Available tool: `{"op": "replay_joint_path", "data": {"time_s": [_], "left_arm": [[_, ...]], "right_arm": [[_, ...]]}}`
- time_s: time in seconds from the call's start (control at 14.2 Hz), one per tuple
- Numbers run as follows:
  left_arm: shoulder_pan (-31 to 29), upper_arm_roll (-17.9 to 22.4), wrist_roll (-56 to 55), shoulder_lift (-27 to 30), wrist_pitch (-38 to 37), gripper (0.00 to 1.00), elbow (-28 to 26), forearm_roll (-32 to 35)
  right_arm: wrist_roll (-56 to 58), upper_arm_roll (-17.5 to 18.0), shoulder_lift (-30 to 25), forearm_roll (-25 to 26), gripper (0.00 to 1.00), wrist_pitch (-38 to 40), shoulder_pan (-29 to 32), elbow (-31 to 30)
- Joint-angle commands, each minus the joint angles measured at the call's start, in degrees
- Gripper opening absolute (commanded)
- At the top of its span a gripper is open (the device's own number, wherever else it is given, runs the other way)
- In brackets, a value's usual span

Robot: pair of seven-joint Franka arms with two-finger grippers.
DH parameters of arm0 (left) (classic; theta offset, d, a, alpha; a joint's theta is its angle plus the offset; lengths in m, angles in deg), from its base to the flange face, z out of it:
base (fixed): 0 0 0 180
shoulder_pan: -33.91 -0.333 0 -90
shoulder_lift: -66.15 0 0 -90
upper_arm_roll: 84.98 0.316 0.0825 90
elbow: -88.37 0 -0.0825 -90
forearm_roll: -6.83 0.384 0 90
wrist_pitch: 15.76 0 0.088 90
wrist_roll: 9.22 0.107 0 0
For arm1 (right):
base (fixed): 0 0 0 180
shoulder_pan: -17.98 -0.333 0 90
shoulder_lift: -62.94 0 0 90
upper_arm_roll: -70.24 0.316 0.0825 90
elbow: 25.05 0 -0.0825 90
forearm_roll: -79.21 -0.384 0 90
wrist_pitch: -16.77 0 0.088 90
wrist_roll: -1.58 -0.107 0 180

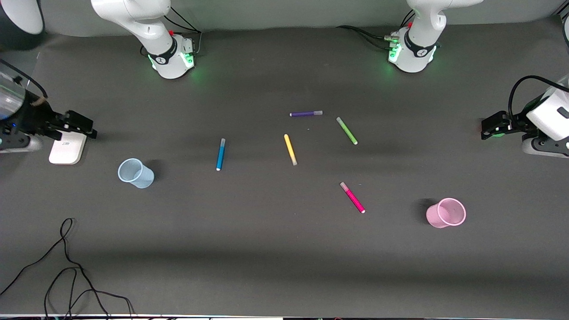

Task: Place pink and blue markers in matching cups

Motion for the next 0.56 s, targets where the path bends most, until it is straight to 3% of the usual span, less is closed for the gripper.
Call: {"op": "replay_joint_path", "data": {"time_s": [0.0, 0.28, 0.49], "left_arm": [[0.5, 0.3, -1.8, -1.3, -1.3, 1.00, 1.6, -0.9], [3.3, -2.3, -15.9, -6.6, -1.2, 1.00, 7.1, -1.2], [5.3, -7.1, -31.6, -14.6, -1.2, 1.00, 15.4, -1.1]], "right_arm": [[-3.0, 0.2, 6.7, -2.6, 1.00, 0.3, -1.8, 2.6], [-10.4, 0.2, 17.8, -3.6, 1.00, -0.3, -8.1, 7.8], [-13.1, 0.2, 26.8, -10.1, 1.00, -0.9, -8.9, 12.0]]}}
